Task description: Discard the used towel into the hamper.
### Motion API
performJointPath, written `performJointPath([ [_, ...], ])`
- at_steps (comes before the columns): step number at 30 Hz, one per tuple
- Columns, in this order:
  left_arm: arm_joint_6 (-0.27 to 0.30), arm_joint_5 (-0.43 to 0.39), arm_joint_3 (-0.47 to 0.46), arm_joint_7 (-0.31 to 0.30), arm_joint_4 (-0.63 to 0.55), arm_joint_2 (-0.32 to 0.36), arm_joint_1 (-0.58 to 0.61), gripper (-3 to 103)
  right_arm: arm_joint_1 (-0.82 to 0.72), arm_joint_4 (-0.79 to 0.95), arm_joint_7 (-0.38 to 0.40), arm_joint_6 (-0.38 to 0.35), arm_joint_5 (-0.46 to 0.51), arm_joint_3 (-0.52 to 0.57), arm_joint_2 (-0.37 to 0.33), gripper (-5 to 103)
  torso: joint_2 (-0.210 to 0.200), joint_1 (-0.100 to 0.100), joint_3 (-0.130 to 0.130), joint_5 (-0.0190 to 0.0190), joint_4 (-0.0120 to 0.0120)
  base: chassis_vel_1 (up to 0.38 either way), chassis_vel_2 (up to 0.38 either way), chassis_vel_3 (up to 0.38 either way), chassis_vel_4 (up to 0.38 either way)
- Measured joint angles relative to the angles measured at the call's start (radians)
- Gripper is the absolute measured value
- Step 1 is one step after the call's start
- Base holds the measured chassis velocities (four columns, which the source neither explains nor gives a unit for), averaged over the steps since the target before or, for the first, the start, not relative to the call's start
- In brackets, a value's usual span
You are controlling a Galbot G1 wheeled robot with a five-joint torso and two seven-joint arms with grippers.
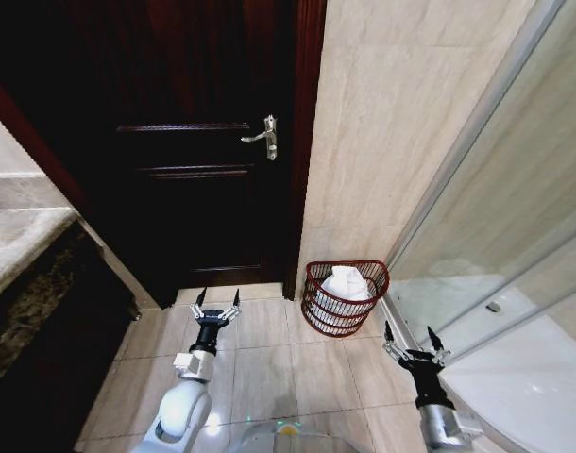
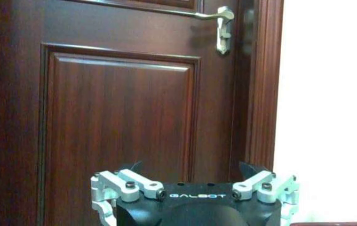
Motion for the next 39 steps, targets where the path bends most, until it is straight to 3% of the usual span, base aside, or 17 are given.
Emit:
performJointPath([
  [15,-0.052,0.041,-0.006,-0.011,-0.015,-0.013,0.053,100,-0.023,-0.009,0.033,0.038,0.030,0.004,-0.032,100,0.000,0.000,0.000,0.0000,-0.0001,0.069,-0.066,-0.060,0.067],
  [39,-0.048,0.033,0.010,-0.025,-0.036,-0.027,0.051,100,-0.036,-0.010,0.040,0.046,0.015,-0.012,-0.013,100,0.000,0.000,0.000,0.0000,0.0000,0.077,-0.082,-0.079,0.077],
])
